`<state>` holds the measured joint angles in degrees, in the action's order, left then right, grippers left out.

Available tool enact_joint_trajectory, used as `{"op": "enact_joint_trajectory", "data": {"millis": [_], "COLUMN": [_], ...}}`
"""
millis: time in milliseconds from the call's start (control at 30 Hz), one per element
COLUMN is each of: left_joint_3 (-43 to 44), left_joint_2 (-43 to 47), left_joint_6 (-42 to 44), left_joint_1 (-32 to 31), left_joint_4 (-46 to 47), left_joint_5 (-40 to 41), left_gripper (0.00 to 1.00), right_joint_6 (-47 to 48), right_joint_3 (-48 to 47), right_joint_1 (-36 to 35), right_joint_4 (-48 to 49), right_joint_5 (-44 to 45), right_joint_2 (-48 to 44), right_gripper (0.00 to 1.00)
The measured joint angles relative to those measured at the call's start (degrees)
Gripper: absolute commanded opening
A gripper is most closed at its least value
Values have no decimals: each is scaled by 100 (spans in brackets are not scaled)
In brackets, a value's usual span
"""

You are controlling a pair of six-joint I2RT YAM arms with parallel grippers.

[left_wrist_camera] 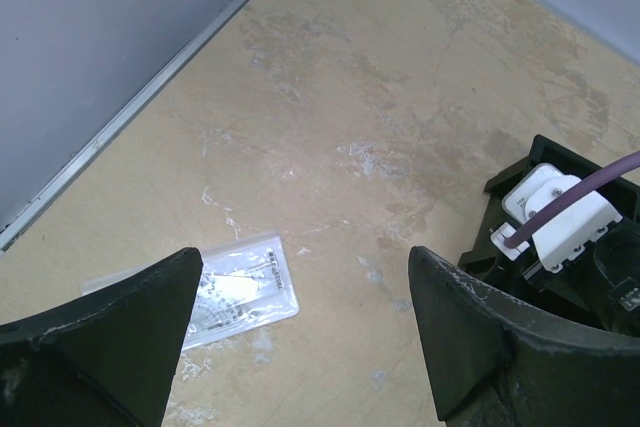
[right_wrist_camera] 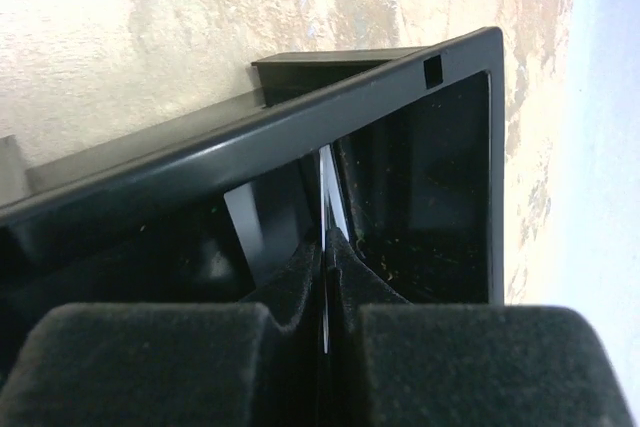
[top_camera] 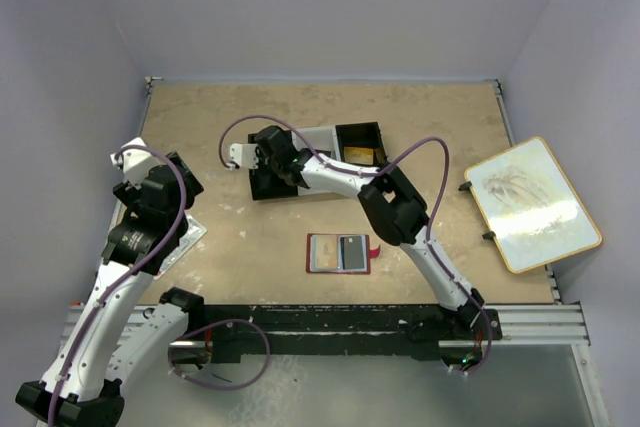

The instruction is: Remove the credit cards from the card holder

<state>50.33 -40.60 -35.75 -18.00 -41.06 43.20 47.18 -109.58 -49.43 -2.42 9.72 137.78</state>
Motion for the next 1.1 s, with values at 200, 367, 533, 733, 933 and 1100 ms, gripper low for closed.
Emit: {"op": "enact_joint_trajectory", "data": {"millis": [200, 367, 533, 733, 933, 1100], "left_joint_3": [0, 0, 0, 0, 0, 0], "left_joint_2": [-15, 105, 153, 114, 68, 7], "left_joint_6": [0, 2, 2, 2, 2, 4], "left_joint_1": [0, 0, 0, 0, 0, 0], "left_joint_4": [-17, -17, -17, -17, -17, -17], "left_joint_5": [11, 39, 61, 59, 55, 52], "left_gripper": [82, 82, 82, 82, 82, 82], "right_joint_6": [149, 192, 221, 179, 129, 22], "right_joint_3": [-166, -153, -72, -66, -66, -66], "right_joint_1": [0, 0, 0, 4, 11, 33], "right_joint_4": [105, 197, 361, 348, 289, 251], "right_joint_5": [87, 109, 83, -90, -210, -321], "right_joint_2": [162, 179, 179, 179, 179, 175], "right_gripper": [8, 17, 29, 42, 49, 50]}}
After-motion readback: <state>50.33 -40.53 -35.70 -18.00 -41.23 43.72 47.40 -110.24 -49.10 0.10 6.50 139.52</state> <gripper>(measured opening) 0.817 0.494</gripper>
